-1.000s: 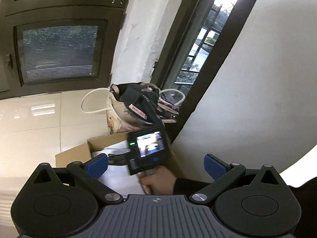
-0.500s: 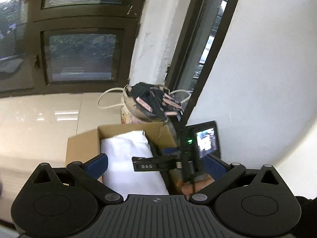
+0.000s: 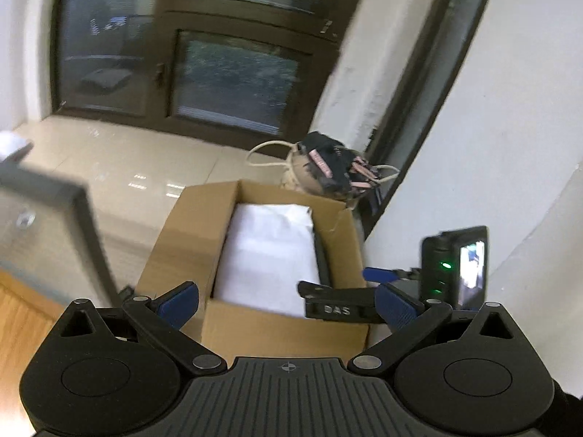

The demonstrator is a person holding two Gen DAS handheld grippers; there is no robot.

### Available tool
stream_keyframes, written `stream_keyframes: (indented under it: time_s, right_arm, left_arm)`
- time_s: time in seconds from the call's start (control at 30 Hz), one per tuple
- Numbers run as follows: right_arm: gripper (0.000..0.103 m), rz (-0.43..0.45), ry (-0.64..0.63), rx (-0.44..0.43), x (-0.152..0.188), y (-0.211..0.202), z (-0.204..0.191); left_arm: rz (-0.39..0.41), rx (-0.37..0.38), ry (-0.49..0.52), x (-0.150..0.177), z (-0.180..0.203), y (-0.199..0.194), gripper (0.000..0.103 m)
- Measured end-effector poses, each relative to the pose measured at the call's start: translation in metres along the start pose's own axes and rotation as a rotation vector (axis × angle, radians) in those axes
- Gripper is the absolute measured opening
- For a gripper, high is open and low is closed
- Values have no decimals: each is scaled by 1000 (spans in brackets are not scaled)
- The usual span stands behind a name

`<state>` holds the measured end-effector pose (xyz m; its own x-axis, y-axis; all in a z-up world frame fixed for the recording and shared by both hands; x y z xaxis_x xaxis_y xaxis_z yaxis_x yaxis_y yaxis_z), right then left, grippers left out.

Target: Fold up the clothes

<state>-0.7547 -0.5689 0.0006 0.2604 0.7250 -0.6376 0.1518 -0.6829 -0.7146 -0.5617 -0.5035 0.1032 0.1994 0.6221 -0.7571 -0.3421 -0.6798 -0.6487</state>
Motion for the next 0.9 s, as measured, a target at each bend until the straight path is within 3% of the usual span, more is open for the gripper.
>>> stream_keyframes:
  time_s: [0.2, 0.53, 0.9]
  right_arm:
    - [102, -2, -15, 18, 31, -27, -4]
    - [102, 28, 40, 97, 56, -55, -5]
    - [102, 35, 96, 133, 75, -72, 18]
  left_arm:
    - [3, -63, 38, 29, -2, -2, 103]
    - [-82, -35, 135, 66, 8, 19, 103]
    - [-117, -9, 156, 74, 26, 34, 103]
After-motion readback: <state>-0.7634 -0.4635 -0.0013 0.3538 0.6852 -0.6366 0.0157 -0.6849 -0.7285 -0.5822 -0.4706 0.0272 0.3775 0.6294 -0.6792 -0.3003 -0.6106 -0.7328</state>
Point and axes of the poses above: each gripper's, at about its wrist camera, not at the fingertips, and y roughly the way its jaws point, z to its right, x to its underside, the point moved 7 cm from there along y, roughly the way its jaws point, and after that the axes turned 15 degrees about y, right-handed, at the moved point
